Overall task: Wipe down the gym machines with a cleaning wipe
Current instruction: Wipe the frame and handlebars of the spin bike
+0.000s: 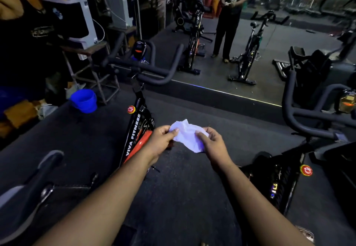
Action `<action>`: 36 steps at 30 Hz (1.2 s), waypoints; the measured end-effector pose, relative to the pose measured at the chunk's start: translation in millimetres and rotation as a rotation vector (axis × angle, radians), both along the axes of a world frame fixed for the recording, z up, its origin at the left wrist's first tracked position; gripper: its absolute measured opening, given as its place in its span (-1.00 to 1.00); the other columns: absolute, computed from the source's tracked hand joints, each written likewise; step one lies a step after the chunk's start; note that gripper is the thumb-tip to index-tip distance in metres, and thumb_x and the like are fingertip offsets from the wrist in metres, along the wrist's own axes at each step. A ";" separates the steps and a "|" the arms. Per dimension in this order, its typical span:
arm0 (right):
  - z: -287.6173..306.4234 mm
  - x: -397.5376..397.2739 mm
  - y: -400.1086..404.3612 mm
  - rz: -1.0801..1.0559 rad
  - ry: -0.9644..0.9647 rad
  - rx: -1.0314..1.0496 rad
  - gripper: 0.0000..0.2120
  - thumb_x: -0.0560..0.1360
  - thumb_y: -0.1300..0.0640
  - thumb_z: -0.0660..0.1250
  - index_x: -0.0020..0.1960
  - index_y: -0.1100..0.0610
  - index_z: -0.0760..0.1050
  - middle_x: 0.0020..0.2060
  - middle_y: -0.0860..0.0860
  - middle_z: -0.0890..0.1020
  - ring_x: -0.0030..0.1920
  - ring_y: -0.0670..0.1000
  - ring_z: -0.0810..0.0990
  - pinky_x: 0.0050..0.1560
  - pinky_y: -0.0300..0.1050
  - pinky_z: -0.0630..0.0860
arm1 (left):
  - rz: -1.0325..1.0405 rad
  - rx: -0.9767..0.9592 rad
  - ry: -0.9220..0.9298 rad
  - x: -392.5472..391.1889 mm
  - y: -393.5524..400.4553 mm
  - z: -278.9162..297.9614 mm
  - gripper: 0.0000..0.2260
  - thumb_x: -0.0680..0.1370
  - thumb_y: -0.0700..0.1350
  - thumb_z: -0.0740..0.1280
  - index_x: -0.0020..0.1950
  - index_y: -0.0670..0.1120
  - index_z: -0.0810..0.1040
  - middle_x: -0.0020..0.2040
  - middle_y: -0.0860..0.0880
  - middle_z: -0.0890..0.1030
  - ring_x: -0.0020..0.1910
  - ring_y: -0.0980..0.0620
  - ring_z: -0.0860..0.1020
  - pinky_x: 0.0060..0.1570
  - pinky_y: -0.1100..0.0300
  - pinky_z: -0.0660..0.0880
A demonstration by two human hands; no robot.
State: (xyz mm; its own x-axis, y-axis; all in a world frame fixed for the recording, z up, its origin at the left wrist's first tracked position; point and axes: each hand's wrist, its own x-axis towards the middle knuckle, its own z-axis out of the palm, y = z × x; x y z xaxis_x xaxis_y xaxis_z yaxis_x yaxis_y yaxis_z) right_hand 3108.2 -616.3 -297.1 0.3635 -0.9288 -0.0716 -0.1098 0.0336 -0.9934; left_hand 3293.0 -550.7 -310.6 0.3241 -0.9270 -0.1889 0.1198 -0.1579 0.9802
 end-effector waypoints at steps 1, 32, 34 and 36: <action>-0.2 2.0 7.5 0.009 0.011 -0.004 -0.81 0.57 0.06 0.41 -0.07 0.18 0.55 -0.29 -0.03 0.62 -0.27 -0.06 0.52 -0.20 -0.10 0.44 | 0.022 0.012 0.053 1.5 6.2 1.2 -0.87 0.66 -0.11 0.34 0.03 -0.13 0.65 -0.11 -0.08 0.70 -0.08 -0.05 0.61 0.06 -0.04 0.53; -28.4 30.4 185.0 0.281 -0.100 0.081 -0.88 0.59 0.16 0.39 0.07 0.20 0.57 -0.22 0.00 0.64 -0.27 -0.08 0.55 -0.22 -0.16 0.50 | 0.382 0.022 0.087 -51.8 241.1 0.3 -0.88 0.60 -0.18 0.41 0.01 -0.24 0.61 -0.15 -0.12 0.71 -0.23 0.03 0.66 -0.24 0.24 0.54; -26.6 39.9 202.9 0.382 -0.140 0.124 -0.74 0.56 0.09 0.41 0.20 0.18 0.59 -0.04 0.08 0.73 -0.07 0.06 0.68 -0.02 -0.05 0.61 | 0.468 0.013 0.036 -41.9 264.5 3.3 -0.90 0.62 -0.24 0.38 -0.10 -0.15 0.60 -0.23 -0.05 0.69 -0.29 0.07 0.61 -0.32 0.25 0.50; -22.5 50.3 221.1 0.528 -0.162 0.160 -0.70 0.57 0.10 0.39 0.26 0.19 0.59 0.10 0.18 0.71 0.11 0.19 0.68 0.16 0.10 0.59 | 0.523 -0.005 0.004 -29.9 288.0 5.7 -0.86 0.62 -0.26 0.37 -0.13 -0.11 0.58 -0.24 -0.03 0.69 -0.25 0.06 0.60 -0.28 0.22 0.50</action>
